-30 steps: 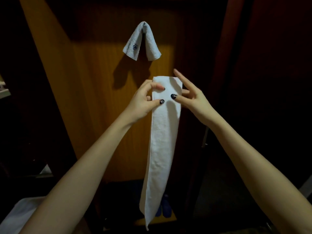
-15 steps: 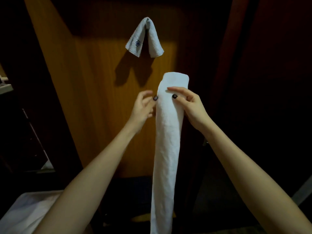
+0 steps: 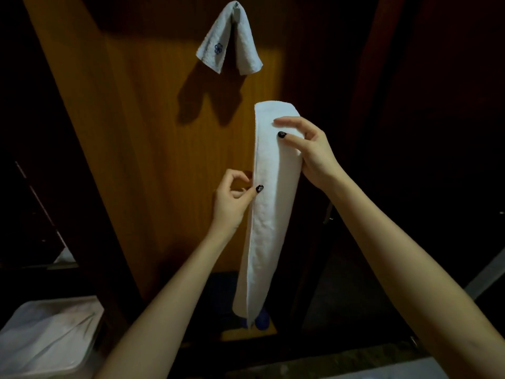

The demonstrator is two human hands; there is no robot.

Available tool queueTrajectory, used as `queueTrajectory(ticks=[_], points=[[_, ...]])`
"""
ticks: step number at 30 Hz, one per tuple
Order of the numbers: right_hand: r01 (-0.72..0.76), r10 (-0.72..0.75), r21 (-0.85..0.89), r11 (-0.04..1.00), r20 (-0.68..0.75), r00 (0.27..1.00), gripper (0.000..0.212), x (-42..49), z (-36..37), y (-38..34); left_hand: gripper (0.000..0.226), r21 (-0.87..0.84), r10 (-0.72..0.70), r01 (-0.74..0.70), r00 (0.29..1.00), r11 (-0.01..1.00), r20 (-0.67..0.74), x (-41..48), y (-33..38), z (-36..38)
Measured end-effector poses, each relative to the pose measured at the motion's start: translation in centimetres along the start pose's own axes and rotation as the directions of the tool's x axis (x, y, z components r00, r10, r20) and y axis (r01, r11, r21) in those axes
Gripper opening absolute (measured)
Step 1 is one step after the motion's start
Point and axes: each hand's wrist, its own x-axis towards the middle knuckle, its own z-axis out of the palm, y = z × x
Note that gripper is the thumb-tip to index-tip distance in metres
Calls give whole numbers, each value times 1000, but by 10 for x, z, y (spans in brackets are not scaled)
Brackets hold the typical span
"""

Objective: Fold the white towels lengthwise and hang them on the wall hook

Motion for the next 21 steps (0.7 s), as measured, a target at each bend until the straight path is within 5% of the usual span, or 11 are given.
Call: queueTrajectory(ticks=[5,12,16,21], points=[[-16,14,53,998,35,999,24,5,-7,-3,34,-6,-55,55,998,998,12,-3,-3,6],[-15,14,84,996,8,1000,25,8,-8,-3,8,348,274,-217,954,912,-123,-6,-14,14],[2,-1,84,996,-9,1000,26,10,-9,-1,15,238,96,-94,995,967,4,-6,-21,16],[-15,19,88,996,-42,999,27,14,-15,0,52,111,-111,85,961,990,255,-12,-20,17]])
